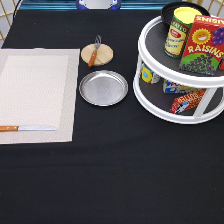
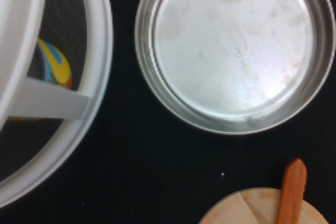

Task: Arrange plate and fork

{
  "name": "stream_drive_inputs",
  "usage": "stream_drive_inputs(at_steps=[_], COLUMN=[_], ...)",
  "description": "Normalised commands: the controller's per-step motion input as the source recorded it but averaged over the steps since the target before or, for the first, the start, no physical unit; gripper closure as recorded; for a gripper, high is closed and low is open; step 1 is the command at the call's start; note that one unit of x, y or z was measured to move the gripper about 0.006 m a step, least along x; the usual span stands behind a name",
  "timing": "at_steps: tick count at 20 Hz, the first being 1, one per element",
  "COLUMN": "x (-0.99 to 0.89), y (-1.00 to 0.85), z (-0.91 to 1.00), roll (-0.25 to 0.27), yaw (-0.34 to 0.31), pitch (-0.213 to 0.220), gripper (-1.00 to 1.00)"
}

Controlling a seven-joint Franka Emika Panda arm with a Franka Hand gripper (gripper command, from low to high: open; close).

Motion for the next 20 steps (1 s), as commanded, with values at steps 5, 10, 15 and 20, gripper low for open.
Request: stream_drive_inputs(at_steps=[5,10,15,20], x=[0.18,0.75,0.91,0.91], y=[-0.04,-0.25,-0.47,-0.32], z=[0.0,0.01,0.0,-0.04], roll=[0.0,0.002,0.036,0.041], yaw=[0.0,-0.015,0.0,0.02], pitch=[0.0,0.021,0.016,0.045], gripper=[-1.0,-1.0,-1.0,-1.0])
